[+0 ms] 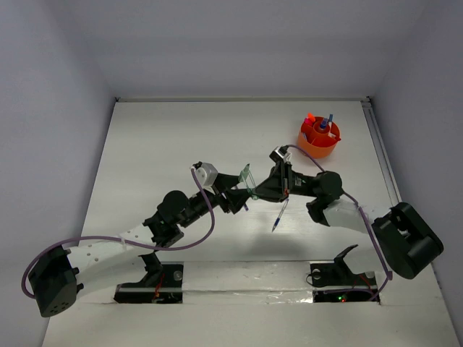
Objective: Sort the stationery into containers
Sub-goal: Close the pen cap on the pen.
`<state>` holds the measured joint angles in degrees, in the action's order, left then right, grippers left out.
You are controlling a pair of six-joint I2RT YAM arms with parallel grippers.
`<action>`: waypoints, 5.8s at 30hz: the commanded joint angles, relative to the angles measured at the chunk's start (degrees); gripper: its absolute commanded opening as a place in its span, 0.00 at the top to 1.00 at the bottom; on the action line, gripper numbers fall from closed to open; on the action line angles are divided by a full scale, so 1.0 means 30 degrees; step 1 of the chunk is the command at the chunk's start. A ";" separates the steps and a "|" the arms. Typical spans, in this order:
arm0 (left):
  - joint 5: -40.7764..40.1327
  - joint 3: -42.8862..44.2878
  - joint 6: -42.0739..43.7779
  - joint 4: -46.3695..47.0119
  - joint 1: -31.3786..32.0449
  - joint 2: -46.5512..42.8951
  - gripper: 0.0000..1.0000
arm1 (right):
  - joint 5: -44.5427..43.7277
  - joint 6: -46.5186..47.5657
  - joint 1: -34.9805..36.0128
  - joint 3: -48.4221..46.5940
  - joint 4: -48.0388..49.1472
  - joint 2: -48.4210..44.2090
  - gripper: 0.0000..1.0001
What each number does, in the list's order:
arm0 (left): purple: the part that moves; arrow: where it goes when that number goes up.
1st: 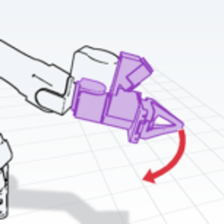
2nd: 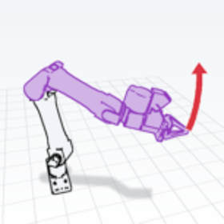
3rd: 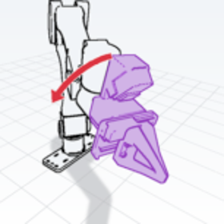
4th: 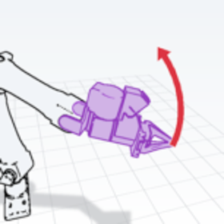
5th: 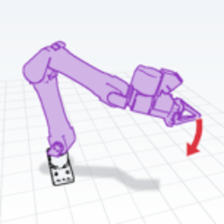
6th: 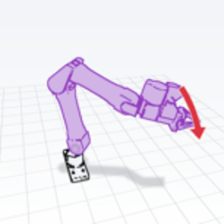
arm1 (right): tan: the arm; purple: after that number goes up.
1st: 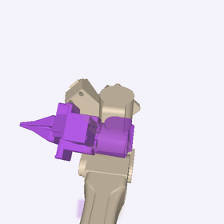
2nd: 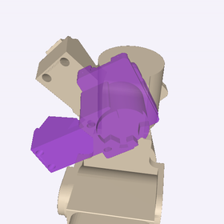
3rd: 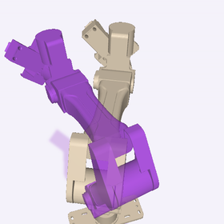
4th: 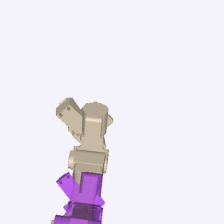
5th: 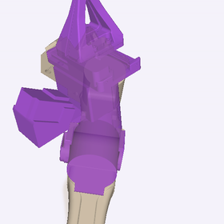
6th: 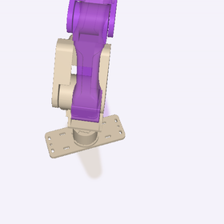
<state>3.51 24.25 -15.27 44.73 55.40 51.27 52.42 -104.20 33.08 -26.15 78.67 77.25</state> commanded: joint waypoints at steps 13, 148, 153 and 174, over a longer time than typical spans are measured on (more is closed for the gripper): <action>0.0707 0.1351 0.0284 0.3400 0.0138 -0.0126 0.65 | 0.0426 0.1043 0.0838 0.1071 0.1402 -0.0087 1.00; 0.8411 0.0032 -0.0975 -0.0614 0.0665 0.1076 1.00 | 0.1539 0.3295 -0.0568 -0.1946 -0.0114 -0.1169 0.29; 0.8088 -0.0231 -0.1442 0.0117 0.0665 0.1134 1.00 | 0.1539 0.5786 -0.0568 -0.2034 -0.4013 -0.2573 0.32; 0.8118 -0.0408 -0.2030 0.1408 0.0665 0.1896 1.00 | -0.1771 1.4226 -0.0568 -0.3412 -1.5794 -0.6092 0.62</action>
<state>27.35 23.05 -20.86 44.95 57.28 56.73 48.97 -64.53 30.85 -34.87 32.77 60.10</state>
